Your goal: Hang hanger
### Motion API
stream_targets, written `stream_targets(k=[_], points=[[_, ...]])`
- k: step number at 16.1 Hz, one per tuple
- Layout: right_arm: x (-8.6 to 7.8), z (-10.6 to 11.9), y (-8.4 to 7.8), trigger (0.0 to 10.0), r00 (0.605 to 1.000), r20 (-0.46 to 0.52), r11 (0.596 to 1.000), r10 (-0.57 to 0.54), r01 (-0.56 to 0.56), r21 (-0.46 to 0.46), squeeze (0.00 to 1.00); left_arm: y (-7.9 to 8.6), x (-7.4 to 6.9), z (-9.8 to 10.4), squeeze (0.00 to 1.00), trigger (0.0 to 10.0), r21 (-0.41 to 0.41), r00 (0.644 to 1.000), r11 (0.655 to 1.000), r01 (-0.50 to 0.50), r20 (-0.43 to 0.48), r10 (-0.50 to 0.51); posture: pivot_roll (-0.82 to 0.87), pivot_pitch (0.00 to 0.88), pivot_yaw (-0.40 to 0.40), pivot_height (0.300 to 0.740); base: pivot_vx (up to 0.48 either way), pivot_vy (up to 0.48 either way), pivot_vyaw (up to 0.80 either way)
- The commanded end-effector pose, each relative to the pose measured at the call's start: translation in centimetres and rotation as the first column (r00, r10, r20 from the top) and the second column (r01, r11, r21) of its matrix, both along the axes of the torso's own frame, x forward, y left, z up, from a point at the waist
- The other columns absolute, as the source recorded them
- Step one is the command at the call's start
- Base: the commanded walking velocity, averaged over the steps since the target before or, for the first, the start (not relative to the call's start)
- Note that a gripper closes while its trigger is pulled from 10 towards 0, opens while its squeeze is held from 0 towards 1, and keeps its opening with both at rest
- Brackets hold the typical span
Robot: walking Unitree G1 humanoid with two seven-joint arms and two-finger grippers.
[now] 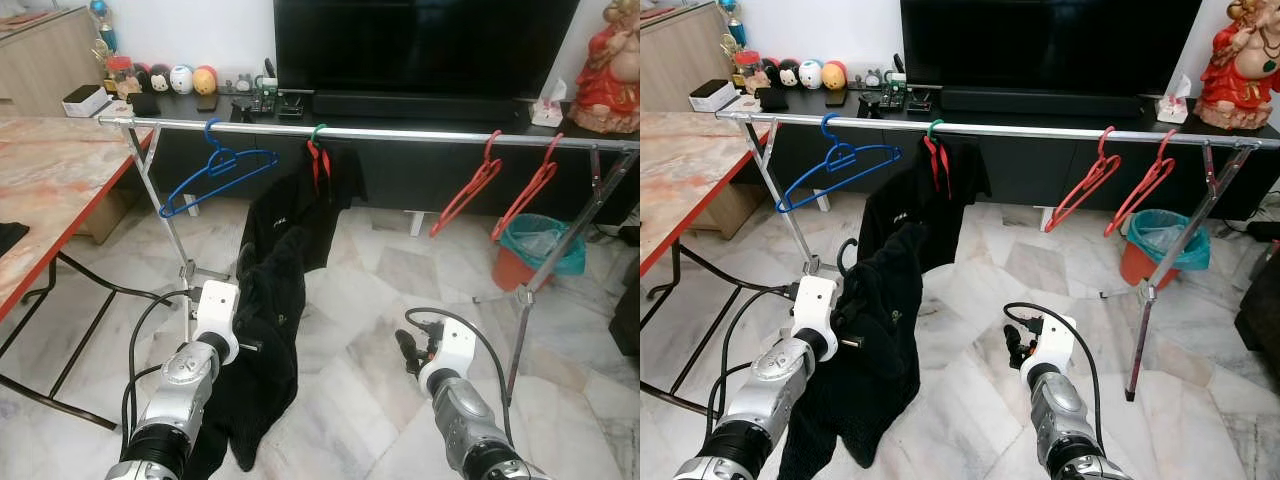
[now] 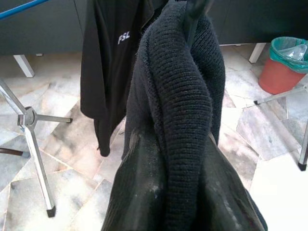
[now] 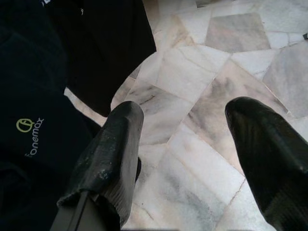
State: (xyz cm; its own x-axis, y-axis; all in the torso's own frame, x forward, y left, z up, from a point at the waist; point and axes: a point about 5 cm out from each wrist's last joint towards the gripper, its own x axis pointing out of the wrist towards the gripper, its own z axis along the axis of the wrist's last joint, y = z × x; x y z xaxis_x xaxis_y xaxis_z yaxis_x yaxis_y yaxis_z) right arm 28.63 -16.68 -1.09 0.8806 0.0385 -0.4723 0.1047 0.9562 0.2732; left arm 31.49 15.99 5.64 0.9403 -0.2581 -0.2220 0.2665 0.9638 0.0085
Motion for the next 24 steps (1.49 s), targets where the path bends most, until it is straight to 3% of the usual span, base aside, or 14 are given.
stream_targets(k=[1,8,11,24], points=[[0.01,0.0,-0.05,10.0,1.0,-0.003,1.0,-0.003,0.003,0.0,0.0,0.03,0.41,0.9,0.0,10.0,-0.002,0.999,1.0,0.0,0.045,0.0,-0.06,0.0,0.007,0.719,0.0,0.0,0.0],[0.01,0.0,-0.03,10.0,1.0,-0.003,1.0,-0.002,0.002,0.001,0.0,0.04,0.4,0.9,0.0,10.0,-0.005,0.999,1.0,-0.002,0.048,0.002,-0.06,0.0,0.007,0.719,0.0,0.0,0.0],[-0.08,-0.17,0.53,10.0,1.0,-0.014,1.0,0.016,-0.016,0.001,0.0,-0.27,0.34,0.79,0.0,10.0,0.032,0.998,0.999,0.033,0.046,-0.035,-0.05,0.0,0.009,0.719,0.0,-0.401,0.0],[-0.02,-0.14,0.52,10.0,1.0,-0.019,1.0,0.023,-0.023,-0.003,0.0,0.19,0.34,0.84,0.0,10.0,0.037,0.999,0.999,0.017,0.049,-0.018,-0.05,0.0,0.004,0.719,0.0,-0.449,0.0]])
